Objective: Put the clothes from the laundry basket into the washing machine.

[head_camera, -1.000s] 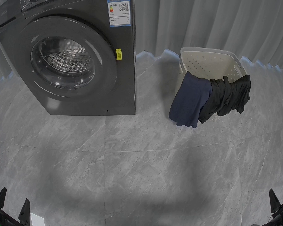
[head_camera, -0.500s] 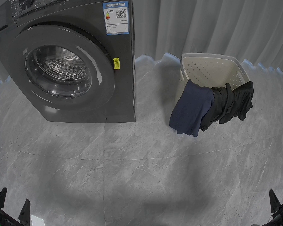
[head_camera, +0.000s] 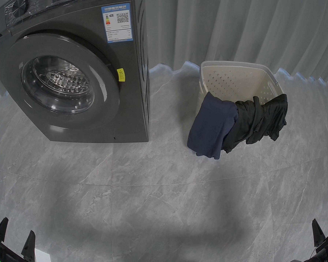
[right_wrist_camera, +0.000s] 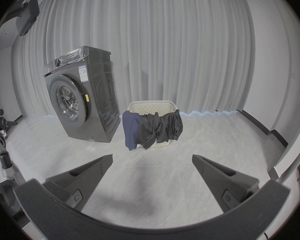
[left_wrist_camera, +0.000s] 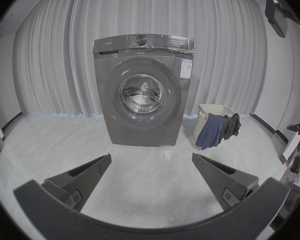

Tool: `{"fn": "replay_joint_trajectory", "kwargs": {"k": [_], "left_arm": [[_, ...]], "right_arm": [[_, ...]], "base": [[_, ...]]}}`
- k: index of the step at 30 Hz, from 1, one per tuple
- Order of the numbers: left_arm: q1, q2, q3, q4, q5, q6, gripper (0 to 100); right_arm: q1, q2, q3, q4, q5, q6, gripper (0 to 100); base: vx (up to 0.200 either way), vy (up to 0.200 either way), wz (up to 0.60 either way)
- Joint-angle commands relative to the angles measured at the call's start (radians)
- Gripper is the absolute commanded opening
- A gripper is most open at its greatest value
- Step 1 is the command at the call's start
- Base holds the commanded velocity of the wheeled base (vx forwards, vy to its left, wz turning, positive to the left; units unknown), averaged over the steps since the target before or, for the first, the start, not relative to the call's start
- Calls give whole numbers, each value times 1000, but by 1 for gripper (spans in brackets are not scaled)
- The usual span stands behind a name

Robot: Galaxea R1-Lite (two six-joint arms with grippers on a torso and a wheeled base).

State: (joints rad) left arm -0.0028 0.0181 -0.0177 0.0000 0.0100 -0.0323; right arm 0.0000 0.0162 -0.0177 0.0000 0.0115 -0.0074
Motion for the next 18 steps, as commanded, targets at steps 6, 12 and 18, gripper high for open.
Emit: {"fn": "replay_joint_trajectory", "kwargs": {"k": [6, 12, 18], "left_arm": [[0, -13, 18, 0, 1, 0, 100], [0, -13, 18, 0, 1, -3, 100], [-2, -13, 16, 0, 1, -1, 100]], "right_arm": [[0, -16, 16, 0, 1, 0, 100], [0, -16, 16, 0, 1, 0, 100], [0, -16, 16, 0, 1, 0, 100]], "base": [[0, -200, 0], [0, -167, 0], [33, 0, 0]]}}
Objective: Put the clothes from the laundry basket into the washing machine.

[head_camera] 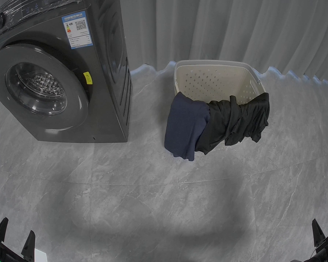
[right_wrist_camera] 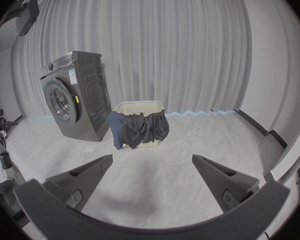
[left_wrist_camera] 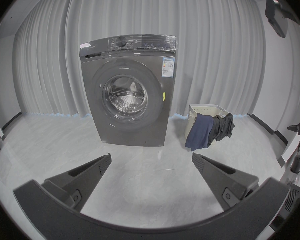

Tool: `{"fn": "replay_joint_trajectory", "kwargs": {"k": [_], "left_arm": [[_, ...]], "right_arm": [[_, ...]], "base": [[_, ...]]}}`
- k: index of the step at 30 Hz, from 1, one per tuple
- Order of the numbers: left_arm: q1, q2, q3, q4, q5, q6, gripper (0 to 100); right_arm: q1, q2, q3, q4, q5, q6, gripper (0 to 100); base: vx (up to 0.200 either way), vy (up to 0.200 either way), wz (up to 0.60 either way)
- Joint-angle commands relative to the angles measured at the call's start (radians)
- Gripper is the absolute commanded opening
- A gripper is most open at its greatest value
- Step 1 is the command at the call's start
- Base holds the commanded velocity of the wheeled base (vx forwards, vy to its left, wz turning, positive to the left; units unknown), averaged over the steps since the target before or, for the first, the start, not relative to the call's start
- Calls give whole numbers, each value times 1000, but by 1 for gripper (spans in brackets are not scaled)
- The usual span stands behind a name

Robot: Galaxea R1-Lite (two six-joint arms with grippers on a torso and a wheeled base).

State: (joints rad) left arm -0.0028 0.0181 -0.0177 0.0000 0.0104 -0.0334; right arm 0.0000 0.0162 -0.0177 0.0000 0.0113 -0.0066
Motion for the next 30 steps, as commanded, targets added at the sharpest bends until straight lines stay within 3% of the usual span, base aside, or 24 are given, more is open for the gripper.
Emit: {"fn": "replay_joint_trajectory", "kwargs": {"k": [1, 14, 20, 30], "left_arm": [[0, -13, 16, 0, 0, 1, 100], [-2, -13, 16, 0, 0, 0, 100], [-2, -13, 16, 0, 0, 0, 100], [-2, -12, 16, 0, 0, -3, 100]], "right_arm": [[0, -16, 16, 0, 1, -1, 100], [0, -16, 16, 0, -1, -1, 100], [0, -16, 16, 0, -1, -1, 100], [2, -16, 16, 0, 1, -1, 100]], "base": [[200, 0, 0], [200, 0, 0], [0, 0, 0], [0, -200, 0]]}}
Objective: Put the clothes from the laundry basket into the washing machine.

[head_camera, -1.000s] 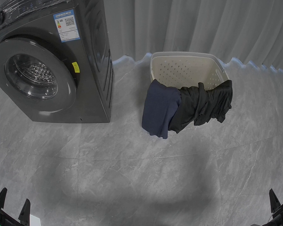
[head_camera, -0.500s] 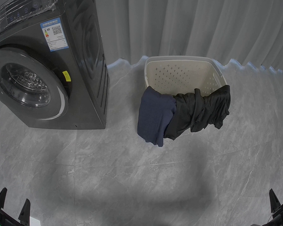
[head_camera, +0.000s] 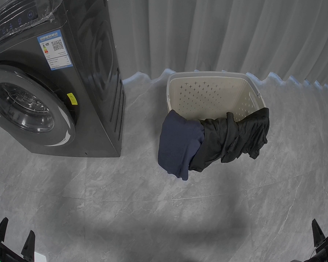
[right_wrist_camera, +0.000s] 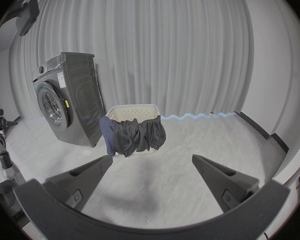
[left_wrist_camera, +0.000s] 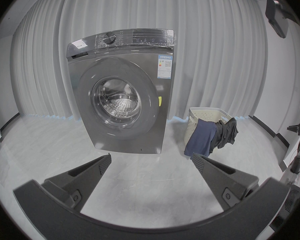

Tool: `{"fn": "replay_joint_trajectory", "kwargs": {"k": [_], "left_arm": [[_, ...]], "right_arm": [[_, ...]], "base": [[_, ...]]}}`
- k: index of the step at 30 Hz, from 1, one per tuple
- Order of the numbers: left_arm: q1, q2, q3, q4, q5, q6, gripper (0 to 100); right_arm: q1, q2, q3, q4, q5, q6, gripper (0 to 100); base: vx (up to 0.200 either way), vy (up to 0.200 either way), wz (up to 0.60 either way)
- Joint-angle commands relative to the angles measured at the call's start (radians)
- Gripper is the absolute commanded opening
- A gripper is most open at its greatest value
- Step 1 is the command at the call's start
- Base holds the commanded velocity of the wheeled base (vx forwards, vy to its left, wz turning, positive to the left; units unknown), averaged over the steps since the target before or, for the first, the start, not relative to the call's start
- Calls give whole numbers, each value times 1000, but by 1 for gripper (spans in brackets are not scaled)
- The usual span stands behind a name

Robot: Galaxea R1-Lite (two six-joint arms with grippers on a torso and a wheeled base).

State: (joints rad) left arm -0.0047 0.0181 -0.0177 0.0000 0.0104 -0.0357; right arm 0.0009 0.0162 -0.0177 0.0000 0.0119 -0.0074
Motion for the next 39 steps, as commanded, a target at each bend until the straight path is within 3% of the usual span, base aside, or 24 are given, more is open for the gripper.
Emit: {"fn": "replay_joint_trajectory", "kwargs": {"k": [1, 11, 23, 32, 39], "left_arm": [[0, -12, 16, 0, 0, -1, 100], [0, -12, 16, 0, 0, 0, 100], [0, -12, 16, 0, 2, -3, 100], [0, -12, 16, 0, 0, 4, 100], [0, -12, 16, 0, -1, -1, 100]], "right_arm": [[1, -16, 16, 0, 0, 0, 100], [1, -16, 16, 0, 0, 0, 100], [1, -16, 16, 0, 0, 1, 100], [1, -16, 16, 0, 0, 0, 100], [1, -16, 16, 0, 0, 0, 100]], "base": [[0, -200, 0], [0, -200, 0], [0, 0, 0], [200, 0, 0], [0, 0, 0]]}}
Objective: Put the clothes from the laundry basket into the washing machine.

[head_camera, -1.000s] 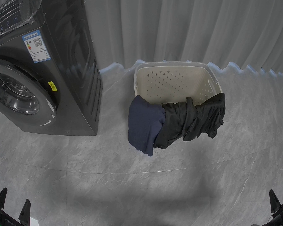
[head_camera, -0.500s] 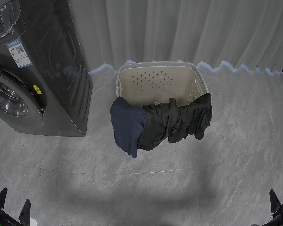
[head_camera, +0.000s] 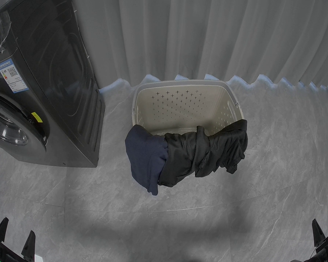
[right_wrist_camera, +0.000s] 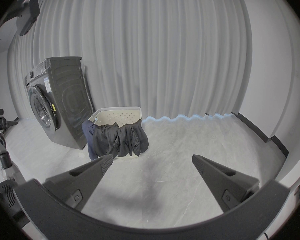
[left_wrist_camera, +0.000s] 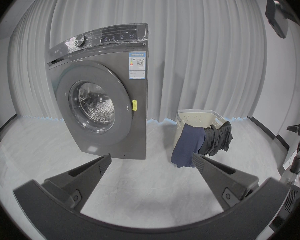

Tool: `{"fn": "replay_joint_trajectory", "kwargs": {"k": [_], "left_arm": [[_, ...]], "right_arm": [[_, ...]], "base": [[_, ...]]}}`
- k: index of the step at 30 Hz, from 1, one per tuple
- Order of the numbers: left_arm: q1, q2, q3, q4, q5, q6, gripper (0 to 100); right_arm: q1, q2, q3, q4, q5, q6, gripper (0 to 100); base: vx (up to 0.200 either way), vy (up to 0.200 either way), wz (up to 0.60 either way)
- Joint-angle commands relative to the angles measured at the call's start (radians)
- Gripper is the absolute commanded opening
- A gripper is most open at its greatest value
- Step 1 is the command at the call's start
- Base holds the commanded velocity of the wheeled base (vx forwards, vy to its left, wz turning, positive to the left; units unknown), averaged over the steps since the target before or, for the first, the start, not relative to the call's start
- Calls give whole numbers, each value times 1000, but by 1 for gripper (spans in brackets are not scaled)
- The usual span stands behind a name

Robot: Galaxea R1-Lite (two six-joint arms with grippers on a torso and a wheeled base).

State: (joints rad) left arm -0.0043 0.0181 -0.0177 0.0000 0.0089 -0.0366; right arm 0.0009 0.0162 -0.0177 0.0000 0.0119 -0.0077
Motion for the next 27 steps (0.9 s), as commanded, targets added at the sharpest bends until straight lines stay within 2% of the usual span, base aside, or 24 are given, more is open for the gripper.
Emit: {"fn": "replay_joint_trajectory", "kwargs": {"k": [1, 17, 23, 27], "left_arm": [[0, -12, 16, 0, 0, 1, 100], [0, -12, 16, 0, 0, 0, 100], [0, -12, 16, 0, 0, 0, 100], [0, -12, 16, 0, 0, 0, 100]], "right_arm": [[1, -16, 16, 0, 0, 0, 100], [1, -16, 16, 0, 0, 2, 100], [1, -16, 16, 0, 0, 2, 100], [1, -16, 16, 0, 0, 2, 100]], "base": [[0, 0, 0], [0, -188, 0], [0, 0, 0], [200, 0, 0]]}}
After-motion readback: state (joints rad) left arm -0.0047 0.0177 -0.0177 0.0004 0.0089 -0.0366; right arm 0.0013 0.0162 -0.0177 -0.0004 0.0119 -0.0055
